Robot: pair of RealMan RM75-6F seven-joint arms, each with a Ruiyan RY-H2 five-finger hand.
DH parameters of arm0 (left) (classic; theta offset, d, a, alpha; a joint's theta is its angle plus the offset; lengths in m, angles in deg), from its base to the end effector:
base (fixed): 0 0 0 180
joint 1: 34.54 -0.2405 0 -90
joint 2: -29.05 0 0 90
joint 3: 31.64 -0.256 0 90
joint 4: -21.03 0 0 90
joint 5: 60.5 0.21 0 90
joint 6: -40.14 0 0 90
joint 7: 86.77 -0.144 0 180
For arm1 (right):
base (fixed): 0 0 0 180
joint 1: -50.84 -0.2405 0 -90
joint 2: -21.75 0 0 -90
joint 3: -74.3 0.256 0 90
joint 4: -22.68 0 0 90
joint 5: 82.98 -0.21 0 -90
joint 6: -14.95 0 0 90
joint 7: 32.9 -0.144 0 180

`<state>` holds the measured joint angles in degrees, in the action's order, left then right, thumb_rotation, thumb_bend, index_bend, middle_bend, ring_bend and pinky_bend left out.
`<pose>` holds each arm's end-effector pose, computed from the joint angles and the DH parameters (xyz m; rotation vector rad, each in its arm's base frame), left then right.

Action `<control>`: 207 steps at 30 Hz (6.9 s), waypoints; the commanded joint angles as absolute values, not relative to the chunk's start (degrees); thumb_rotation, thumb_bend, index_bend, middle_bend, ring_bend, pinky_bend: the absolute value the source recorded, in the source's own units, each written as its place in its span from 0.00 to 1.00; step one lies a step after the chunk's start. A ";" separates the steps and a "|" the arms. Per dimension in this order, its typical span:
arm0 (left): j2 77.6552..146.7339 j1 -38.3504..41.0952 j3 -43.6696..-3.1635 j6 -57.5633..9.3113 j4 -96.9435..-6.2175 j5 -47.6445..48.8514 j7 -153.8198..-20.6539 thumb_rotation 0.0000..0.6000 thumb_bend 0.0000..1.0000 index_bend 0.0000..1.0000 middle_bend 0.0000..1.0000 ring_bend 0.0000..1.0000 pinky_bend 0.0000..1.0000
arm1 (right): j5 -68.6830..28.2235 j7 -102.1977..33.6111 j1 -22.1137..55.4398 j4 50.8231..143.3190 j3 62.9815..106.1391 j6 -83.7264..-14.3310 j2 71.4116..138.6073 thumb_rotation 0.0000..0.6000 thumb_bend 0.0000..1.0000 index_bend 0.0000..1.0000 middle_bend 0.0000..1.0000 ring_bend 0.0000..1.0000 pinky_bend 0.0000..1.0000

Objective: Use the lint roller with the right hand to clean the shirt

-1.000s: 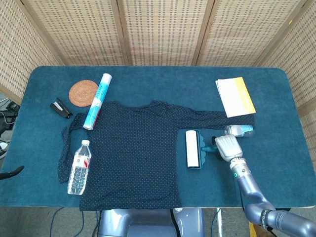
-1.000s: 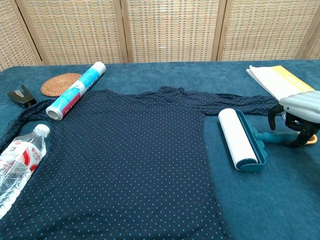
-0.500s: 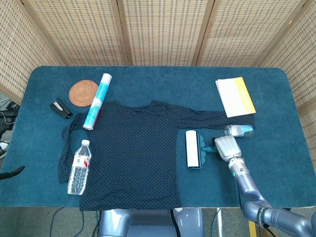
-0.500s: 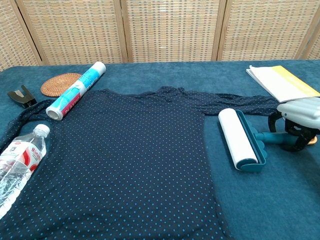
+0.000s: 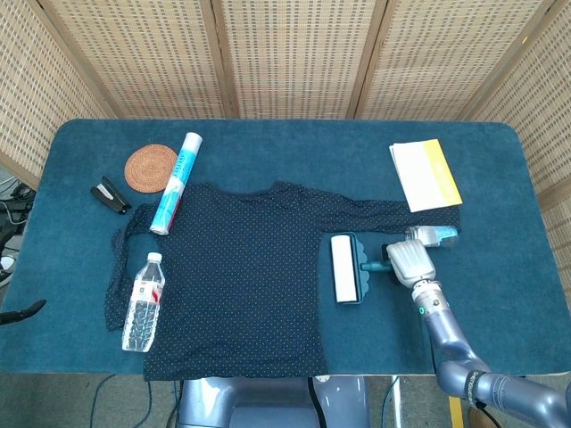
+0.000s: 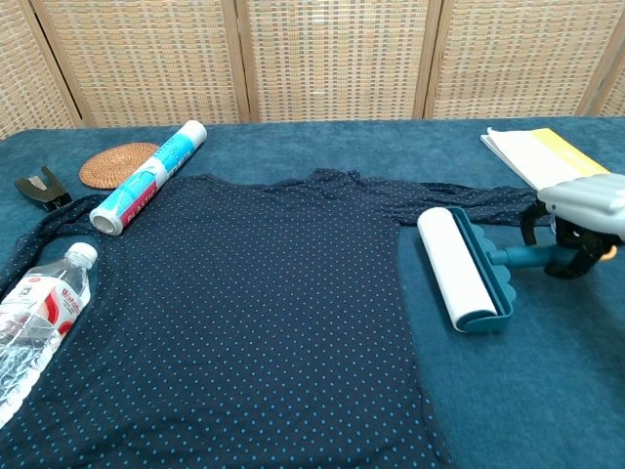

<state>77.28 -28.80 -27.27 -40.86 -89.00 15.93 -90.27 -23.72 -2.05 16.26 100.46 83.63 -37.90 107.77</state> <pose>-0.2835 0.1847 0.2158 -1.3098 -0.9758 -0.8003 -0.2429 -0.3404 0.0091 1.7755 -0.8491 0.5581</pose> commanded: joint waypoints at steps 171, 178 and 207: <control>76.50 -24.17 -26.93 -32.50 -86.06 12.81 -84.21 1.00 0.00 0.00 0.00 0.00 0.00 | -58.38 60.91 -7.96 99.06 90.06 -67.52 128.84 1.00 0.00 0.00 1.00 1.00 1.00; 76.26 -25.00 -27.41 -34.21 -86.53 14.84 -83.95 1.00 0.00 0.00 0.00 0.00 0.00 | -54.16 54.47 -2.64 111.33 88.43 -71.12 119.81 1.00 0.00 0.00 1.00 1.00 1.00; 76.68 -28.29 -29.26 -41.35 -86.92 23.14 -82.47 1.00 0.00 0.00 0.00 0.00 0.00 | 1.13 -16.12 30.90 109.18 66.69 -74.74 93.86 1.00 0.00 0.00 0.00 0.00 0.00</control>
